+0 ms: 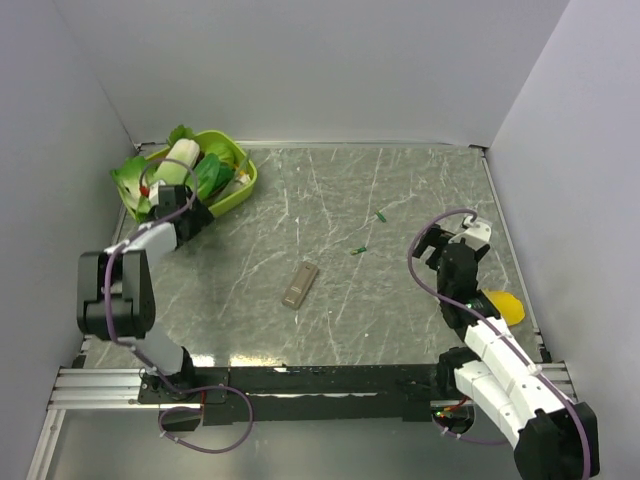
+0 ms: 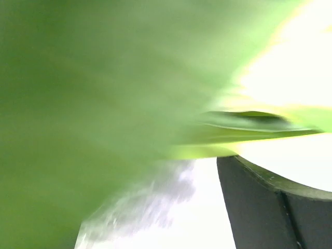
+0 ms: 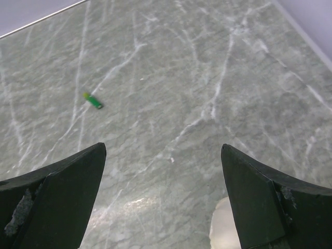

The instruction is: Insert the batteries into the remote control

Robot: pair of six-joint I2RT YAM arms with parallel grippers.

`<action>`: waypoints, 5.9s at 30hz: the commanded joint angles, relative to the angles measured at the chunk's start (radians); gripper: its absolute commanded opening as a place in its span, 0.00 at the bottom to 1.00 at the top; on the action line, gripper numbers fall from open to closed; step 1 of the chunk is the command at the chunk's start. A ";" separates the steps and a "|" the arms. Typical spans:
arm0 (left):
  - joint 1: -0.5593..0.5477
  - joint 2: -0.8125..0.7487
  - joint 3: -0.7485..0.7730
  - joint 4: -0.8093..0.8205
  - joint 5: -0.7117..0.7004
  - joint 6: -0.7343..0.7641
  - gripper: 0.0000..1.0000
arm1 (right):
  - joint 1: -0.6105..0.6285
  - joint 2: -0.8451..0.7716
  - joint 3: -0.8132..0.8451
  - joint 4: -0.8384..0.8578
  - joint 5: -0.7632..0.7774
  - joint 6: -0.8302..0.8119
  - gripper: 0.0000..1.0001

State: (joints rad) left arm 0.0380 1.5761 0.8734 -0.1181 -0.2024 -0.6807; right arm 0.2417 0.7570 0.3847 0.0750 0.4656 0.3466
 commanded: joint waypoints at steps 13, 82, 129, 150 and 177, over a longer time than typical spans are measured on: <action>-0.147 -0.181 0.024 0.023 0.193 0.072 0.97 | 0.100 0.181 0.285 -0.297 -0.478 0.063 1.00; -0.371 -0.472 -0.221 -0.130 0.361 -0.115 0.94 | 0.726 0.959 0.615 -0.250 -0.461 -0.434 0.03; -0.567 -0.076 0.079 -0.256 0.462 0.015 0.80 | 0.728 0.821 0.163 0.250 -0.565 -0.446 0.00; -0.631 -0.031 0.133 -0.390 0.325 0.027 0.63 | 0.732 0.841 0.207 0.195 -0.559 -0.451 0.00; -0.733 0.091 0.217 -0.472 0.210 0.047 0.62 | 0.739 0.834 0.218 0.180 -0.561 -0.460 0.00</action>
State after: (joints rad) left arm -0.6708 1.6485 1.0550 -0.5591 0.0383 -0.6456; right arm 0.9668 1.5604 0.5880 0.2974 -0.0746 -0.0967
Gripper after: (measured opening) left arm 0.616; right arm 0.596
